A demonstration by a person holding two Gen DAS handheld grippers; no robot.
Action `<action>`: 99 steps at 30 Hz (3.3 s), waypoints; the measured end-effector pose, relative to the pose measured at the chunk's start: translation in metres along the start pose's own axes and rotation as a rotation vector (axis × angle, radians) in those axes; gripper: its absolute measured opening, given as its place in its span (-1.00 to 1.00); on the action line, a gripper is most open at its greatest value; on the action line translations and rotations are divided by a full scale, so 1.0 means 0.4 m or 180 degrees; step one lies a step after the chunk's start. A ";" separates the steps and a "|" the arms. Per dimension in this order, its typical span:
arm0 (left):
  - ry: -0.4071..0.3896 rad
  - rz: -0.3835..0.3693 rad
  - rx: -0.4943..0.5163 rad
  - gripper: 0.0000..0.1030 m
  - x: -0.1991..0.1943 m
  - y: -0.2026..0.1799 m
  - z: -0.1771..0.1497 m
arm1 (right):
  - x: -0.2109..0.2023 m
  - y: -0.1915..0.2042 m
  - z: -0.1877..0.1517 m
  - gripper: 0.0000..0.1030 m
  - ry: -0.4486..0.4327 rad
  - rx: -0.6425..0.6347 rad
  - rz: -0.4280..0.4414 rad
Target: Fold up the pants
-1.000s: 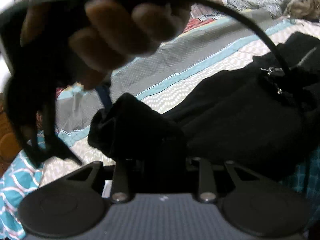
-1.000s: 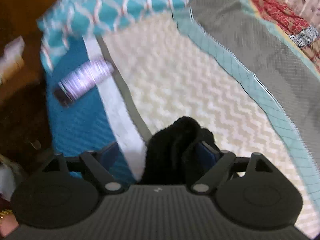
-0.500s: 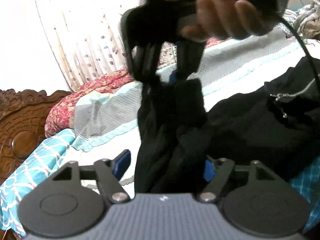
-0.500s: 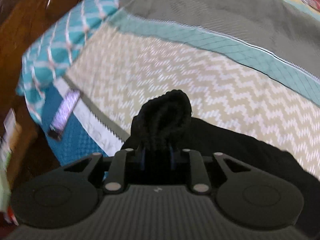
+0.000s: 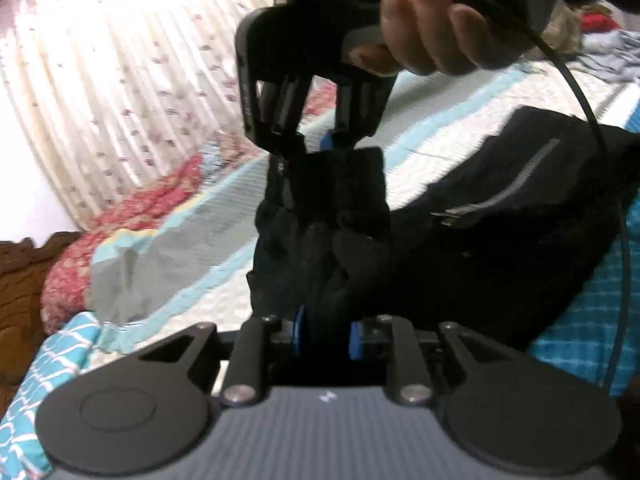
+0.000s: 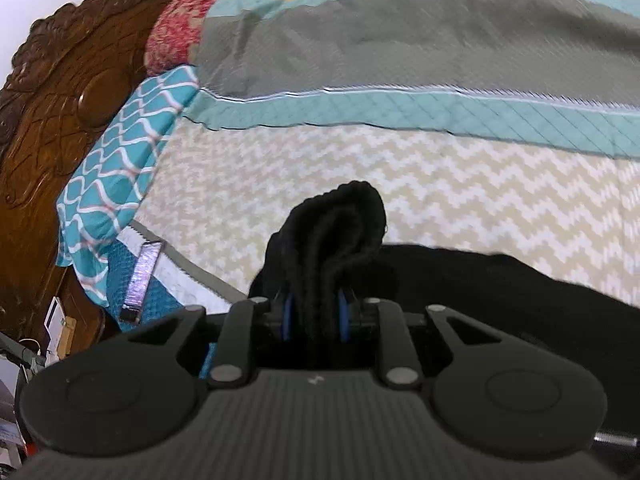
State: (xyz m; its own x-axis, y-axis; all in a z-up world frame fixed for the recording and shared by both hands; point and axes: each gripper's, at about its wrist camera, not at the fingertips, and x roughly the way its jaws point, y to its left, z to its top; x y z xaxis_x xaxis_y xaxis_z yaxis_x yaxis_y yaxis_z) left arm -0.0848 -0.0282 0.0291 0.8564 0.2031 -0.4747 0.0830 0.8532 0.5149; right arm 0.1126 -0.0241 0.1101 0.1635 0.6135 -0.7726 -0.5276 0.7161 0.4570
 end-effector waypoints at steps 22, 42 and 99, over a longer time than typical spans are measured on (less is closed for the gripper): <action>0.0151 -0.1173 -0.1374 0.15 -0.001 0.231 0.034 | -0.328 -0.354 -0.260 0.00 -0.1531 0.1091 -0.0304; 0.0748 -0.1718 -0.1500 0.08 0.240 0.053 0.178 | -0.342 -0.448 -0.482 0.06 -0.1456 0.1301 -0.0626; 0.1753 -0.1168 -0.2594 -0.02 0.399 0.435 -0.097 | 0.060 0.179 -0.397 -0.36 -0.0707 -0.2023 -0.0608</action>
State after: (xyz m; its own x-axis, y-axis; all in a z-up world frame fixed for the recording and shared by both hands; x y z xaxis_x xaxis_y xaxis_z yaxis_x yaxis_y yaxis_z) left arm 0.0466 0.1713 0.0150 0.4809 -0.1174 -0.8689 -0.2527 0.9304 -0.2656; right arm -0.0539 -0.0110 0.0544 0.4326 0.5983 -0.6744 -0.8470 0.5261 -0.0766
